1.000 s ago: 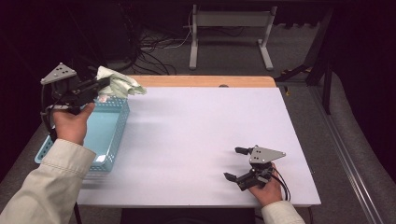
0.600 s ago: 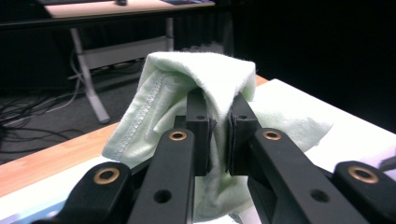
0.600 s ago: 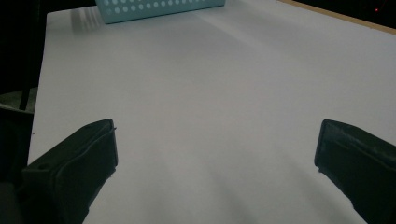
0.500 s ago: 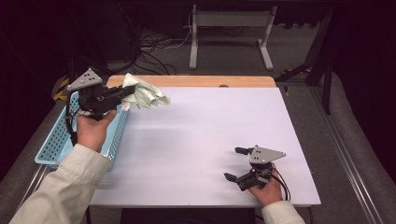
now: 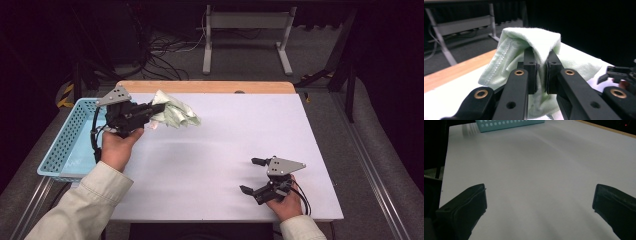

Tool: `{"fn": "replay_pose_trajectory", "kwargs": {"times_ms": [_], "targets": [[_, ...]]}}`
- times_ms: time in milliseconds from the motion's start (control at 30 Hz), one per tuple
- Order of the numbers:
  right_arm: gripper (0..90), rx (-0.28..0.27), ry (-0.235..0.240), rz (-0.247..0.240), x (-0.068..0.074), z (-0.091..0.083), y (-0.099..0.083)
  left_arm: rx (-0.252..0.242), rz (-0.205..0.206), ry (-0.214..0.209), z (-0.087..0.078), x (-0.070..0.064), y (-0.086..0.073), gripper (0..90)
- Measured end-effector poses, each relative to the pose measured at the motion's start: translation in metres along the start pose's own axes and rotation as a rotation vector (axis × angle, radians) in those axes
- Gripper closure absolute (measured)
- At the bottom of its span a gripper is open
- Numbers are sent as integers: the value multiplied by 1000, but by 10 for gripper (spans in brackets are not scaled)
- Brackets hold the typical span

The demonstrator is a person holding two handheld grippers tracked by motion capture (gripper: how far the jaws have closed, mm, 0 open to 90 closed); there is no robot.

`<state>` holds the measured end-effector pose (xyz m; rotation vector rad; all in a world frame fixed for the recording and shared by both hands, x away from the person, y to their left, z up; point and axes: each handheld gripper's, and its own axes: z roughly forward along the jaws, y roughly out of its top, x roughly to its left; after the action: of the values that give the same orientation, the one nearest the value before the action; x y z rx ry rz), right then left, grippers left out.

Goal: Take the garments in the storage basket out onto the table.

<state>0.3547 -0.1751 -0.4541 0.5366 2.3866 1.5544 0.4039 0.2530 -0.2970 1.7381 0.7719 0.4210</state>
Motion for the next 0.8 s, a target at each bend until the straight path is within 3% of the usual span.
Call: {"fn": "replay_pose_trajectory", "kwargs": {"times_ms": [800], "targets": [[1, 2, 4, -3, 0, 0, 0, 34, -30, -127, 45, -25, -30, 831]]}}
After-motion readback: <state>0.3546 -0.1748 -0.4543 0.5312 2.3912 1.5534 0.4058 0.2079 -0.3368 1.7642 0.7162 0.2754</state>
